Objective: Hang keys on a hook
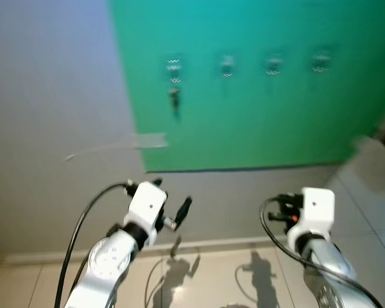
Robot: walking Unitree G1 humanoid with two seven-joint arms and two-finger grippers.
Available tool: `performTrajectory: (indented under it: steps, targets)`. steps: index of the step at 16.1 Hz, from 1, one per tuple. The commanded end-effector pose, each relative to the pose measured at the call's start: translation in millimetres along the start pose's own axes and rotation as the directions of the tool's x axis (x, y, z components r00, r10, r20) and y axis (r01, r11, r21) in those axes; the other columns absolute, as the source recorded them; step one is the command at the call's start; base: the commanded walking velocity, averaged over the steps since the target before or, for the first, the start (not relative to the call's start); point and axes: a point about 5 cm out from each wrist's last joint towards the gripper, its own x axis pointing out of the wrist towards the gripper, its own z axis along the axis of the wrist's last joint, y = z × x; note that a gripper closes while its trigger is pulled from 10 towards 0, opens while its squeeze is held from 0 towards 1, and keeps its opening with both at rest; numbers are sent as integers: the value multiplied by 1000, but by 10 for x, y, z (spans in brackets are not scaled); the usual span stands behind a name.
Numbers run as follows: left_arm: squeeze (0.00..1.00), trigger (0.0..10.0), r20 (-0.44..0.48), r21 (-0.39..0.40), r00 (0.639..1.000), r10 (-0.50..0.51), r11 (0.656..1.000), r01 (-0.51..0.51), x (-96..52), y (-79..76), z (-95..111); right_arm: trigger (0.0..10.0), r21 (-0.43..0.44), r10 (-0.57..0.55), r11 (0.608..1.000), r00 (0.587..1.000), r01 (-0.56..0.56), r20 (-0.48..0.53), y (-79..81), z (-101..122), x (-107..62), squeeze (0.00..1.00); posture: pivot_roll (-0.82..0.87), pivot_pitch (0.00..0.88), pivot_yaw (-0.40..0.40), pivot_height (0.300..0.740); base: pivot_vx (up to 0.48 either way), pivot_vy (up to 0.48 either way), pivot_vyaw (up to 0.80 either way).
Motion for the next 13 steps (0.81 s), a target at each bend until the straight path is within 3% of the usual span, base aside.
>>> performTrajectory:
  steps: [1,2,3,4,5,7,10,13]
  targets:
    - [0,10000,-35,-19,999,7,1000,-7,-13,29,-55,10000,10,-47,999,999,47,1,-38,13,-32,0,-51,0,51,740,0,0,-800]
    - [0,10000,-44,-27,999,9,1000,-10,0,42,-57,10000,19,-60,998,998,60,-5,-46,-6,-52,0,-55,0,55,740,0,0,-800]
    - [0,10000,-44,-26,999,12,1000,-13,5,48,-56,10000,24,-62,998,998,63,-5,-45,-12,-61,78,-55,0,55,740,0,0,-800]
    - [0,10000,-39,-52,999,12,999,-14,10,54,-51,10000,35,-63,997,998,63,-2,-41,-12,-72,1000,-60,0,60,740,0,0,-800]
    - [1000,10000,-34,-85,999,21,996,-24,15,70,-43,10000,40,-66,997,998,66,0,-39,-6,-81,1000,-65,0,64,740,0,0,-800]
    - [1000,10000,4,-181,999,33,983,-32,29,98,20,10000,39,-86,995,996,86,-2,-59,4,-109,1000,-78,0,60,740,0,0,-800]
    - [1000,10000,5,-163,999,38,986,-37,38,123,47,10000,27,-80,996,997,80,-1,-60,16,-120,1000,-83,0,57,740,0,0,-800]
    - [1000,10000,33,-165,994,105,981,-98,40,245,110,10000,14,-67,998,998,67,9,-77,60,-116,1000,-83,0,49,740,0,0,-800]
